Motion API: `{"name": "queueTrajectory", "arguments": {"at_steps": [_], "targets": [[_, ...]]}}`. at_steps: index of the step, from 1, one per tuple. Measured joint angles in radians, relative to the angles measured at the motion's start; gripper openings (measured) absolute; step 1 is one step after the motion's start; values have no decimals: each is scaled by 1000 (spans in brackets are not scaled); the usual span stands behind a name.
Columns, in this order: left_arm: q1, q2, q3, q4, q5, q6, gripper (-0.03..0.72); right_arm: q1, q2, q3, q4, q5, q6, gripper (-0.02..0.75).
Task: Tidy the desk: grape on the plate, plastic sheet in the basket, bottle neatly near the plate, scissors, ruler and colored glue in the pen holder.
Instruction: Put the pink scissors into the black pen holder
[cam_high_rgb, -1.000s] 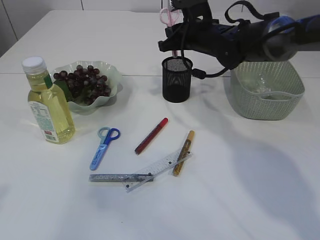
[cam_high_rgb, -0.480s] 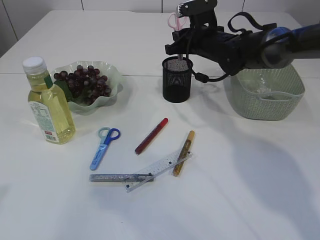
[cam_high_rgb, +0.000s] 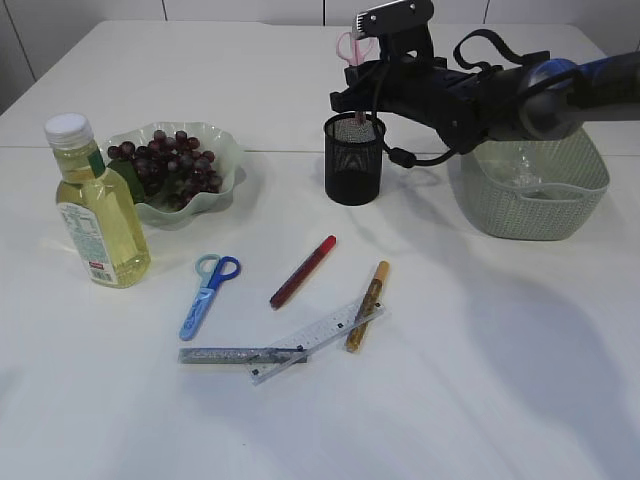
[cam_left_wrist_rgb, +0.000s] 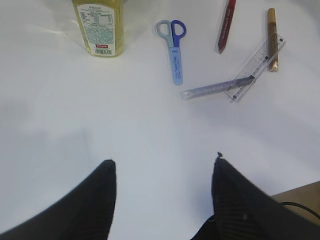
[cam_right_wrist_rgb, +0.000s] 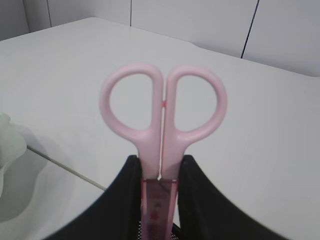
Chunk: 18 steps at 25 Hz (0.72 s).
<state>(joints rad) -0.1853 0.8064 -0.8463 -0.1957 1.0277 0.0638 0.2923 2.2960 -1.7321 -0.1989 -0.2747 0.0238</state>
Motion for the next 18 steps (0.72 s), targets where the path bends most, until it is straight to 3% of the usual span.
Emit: {"name": "queueTrajectory", "arguments": {"at_steps": [18], "targets": [[0,0,0,0,-2,0,443,31,0,0,0,11,34,172]]}}
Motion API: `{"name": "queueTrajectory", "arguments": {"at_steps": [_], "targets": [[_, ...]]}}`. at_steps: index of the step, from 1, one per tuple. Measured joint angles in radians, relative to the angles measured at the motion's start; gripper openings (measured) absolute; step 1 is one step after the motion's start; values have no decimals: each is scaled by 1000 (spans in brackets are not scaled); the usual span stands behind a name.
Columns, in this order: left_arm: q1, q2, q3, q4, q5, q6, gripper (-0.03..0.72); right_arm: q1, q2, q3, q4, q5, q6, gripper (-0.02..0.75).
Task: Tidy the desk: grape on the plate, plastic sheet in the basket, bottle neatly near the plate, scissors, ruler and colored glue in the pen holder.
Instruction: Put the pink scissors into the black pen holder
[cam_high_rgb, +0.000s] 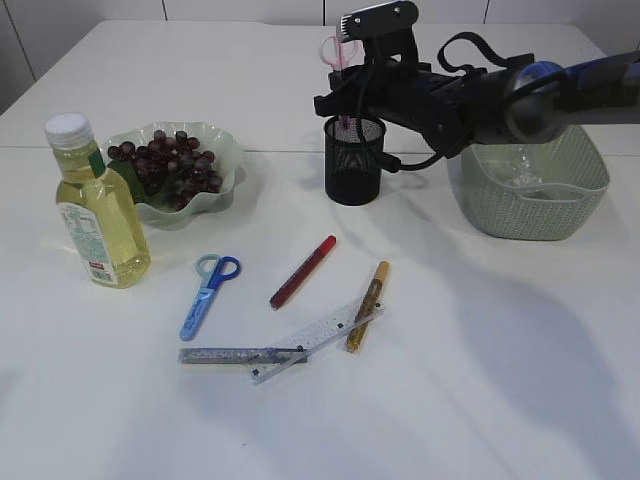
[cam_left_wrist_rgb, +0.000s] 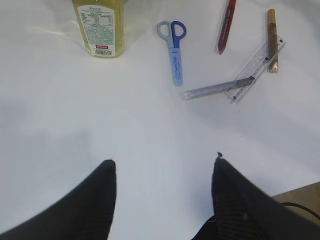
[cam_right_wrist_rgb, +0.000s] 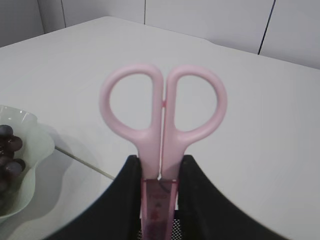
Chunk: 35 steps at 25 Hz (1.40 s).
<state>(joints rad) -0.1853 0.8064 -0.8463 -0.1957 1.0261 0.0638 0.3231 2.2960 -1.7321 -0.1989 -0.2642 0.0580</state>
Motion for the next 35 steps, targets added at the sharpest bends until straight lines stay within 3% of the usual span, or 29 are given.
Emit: {"name": "queueTrajectory", "arguments": {"at_steps": [8,16,25,31,35], "targets": [[0,0,0,0,0,0,443,0,0,0,0,26,2,179],[0,0,0,0,0,0,443,0,0,0,1,64,2,281],[0,0,0,0,0,0,443,0,-5,-9,2,153,4,298],[0,0,0,-9,0,0,443,0,-54,-70,23,273,4,302],[0,0,0,-12,0,0,443,0,-104,-146,86,473,4,301]]}}
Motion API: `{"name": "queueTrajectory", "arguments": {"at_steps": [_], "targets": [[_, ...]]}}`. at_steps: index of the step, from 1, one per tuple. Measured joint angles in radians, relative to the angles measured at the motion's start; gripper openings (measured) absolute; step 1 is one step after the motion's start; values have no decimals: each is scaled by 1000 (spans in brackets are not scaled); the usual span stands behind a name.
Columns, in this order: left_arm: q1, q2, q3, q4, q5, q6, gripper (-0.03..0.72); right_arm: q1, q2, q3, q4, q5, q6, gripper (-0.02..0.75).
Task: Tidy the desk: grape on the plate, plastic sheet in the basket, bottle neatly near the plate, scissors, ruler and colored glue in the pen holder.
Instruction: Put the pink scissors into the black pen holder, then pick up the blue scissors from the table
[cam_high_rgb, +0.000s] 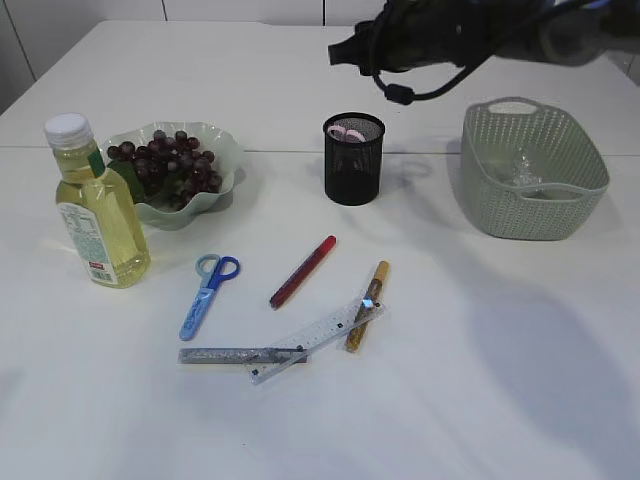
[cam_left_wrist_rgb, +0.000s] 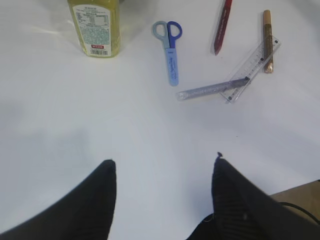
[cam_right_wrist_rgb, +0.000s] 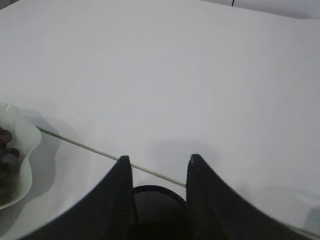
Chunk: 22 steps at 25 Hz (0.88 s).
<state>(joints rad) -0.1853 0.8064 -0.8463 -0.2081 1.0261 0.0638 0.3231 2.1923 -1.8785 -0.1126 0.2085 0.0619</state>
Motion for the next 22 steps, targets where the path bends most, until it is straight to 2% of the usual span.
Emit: {"name": "queueTrajectory", "arguments": {"at_steps": [4,12,14,22], "targets": [[0,0,0,-6,0,0,443,0,-38,-112,65,273,0,301],[0,0,0,-6,0,0,443,0,-59,-382,139,958,3,300],[0,0,0,-6,0,0,443,0,-59,-420,143,1016,3,300],[0,0,0,-63,0,5,443,0,-75,-429,166,1042,24,300]]}}
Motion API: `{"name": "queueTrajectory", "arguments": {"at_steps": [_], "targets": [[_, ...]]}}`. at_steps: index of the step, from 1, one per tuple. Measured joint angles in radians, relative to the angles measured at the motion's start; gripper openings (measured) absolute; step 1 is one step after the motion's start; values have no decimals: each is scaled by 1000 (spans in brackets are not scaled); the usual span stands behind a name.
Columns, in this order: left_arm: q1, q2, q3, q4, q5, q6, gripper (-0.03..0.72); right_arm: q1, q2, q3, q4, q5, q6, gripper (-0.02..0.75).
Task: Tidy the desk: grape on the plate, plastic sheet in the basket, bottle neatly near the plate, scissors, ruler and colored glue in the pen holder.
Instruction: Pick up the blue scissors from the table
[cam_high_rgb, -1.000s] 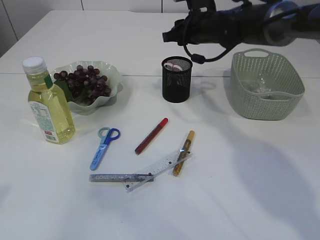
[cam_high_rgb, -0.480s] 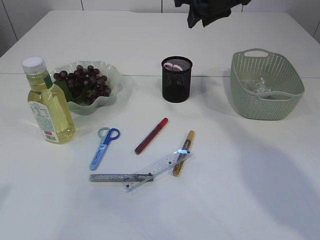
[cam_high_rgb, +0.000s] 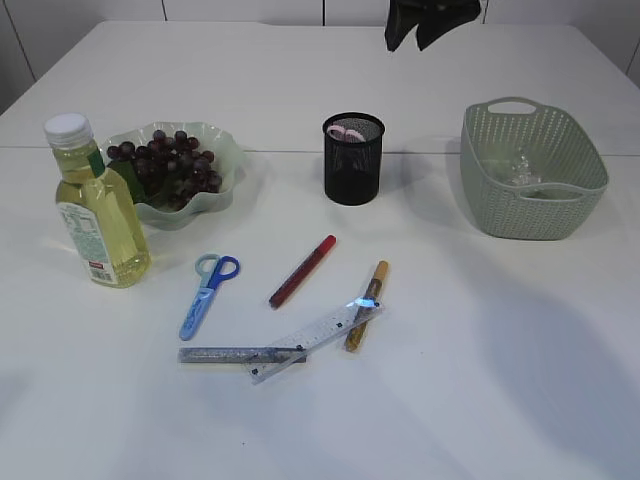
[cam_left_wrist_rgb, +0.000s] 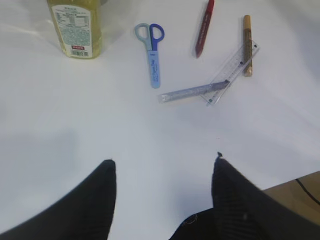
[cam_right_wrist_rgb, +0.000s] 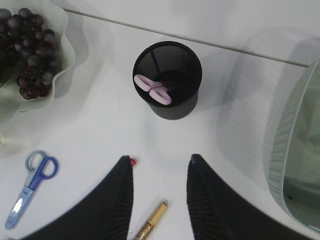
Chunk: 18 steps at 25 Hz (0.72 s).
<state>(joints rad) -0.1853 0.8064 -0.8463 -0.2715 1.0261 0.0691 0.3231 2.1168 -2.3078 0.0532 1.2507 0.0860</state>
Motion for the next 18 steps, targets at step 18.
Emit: {"name": "queueTrajectory", "arguments": {"at_steps": [18], "targets": [[0,138,-92,-119,2,133,443,0,-500,647,-53,0,8,300]]}}
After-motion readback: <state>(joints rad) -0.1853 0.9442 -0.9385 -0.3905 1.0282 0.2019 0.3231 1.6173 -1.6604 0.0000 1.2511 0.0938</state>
